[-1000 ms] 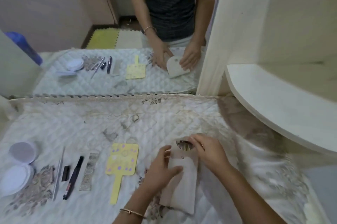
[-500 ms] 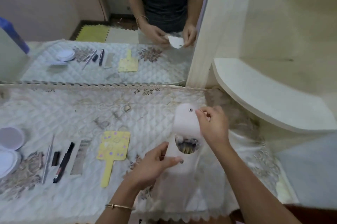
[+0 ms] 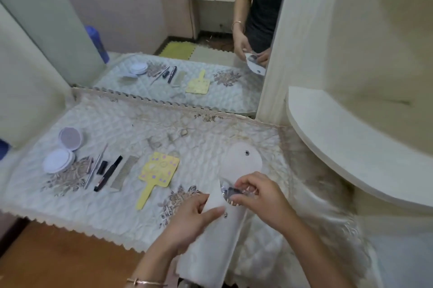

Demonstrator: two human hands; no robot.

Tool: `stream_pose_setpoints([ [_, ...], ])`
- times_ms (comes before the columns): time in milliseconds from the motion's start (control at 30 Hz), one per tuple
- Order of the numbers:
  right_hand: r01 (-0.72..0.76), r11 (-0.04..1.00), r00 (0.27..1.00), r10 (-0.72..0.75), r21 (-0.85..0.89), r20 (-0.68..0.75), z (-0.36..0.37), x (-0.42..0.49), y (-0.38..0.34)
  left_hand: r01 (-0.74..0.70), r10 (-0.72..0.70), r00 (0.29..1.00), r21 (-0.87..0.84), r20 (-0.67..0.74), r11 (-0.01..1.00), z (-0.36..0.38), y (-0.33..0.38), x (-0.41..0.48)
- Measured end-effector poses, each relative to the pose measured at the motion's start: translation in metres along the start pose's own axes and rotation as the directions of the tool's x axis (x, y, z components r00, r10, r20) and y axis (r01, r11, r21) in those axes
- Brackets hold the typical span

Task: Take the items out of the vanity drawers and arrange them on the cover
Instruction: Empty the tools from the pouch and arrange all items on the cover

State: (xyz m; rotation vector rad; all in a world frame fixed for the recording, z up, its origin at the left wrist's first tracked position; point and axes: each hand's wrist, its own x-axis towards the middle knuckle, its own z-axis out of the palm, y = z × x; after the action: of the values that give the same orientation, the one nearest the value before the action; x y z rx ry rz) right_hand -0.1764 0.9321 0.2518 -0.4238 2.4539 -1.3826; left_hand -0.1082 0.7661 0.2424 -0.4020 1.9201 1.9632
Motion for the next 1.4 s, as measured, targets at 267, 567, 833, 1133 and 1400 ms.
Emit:
stream_pose_setpoints([
  [267,0.083,0.996,0.987,-0.081,-0.014,0.136,0.01,0.001,-0.005,0.016,-0.01,0.995,0.057,-0.095,0.998,0.002,-0.002,-0.022],
  [567,-0.088,0.853,0.996,0.092,0.515,0.019,0.005,0.02,-0.014,0.057,-0.025,0.986,0.197,-0.163,0.979,-0.022,0.0,-0.035],
  [833,-0.071,0.837,0.959,0.207,0.543,-0.193,0.016,0.075,-0.011,0.15,-0.112,0.871,0.042,-0.479,0.988,-0.082,-0.02,-0.064],
  [1133,-0.205,0.97,0.974,0.191,0.129,0.119,0.121,0.127,-0.015,0.007,-0.116,0.737,-0.164,-0.666,0.987,-0.124,-0.026,-0.077],
  [1400,0.084,0.996,0.996,-0.084,-0.008,-0.002,0.128,0.104,-0.06,-0.012,-0.135,0.791,-0.236,-0.597,0.972,-0.136,-0.034,-0.075],
])
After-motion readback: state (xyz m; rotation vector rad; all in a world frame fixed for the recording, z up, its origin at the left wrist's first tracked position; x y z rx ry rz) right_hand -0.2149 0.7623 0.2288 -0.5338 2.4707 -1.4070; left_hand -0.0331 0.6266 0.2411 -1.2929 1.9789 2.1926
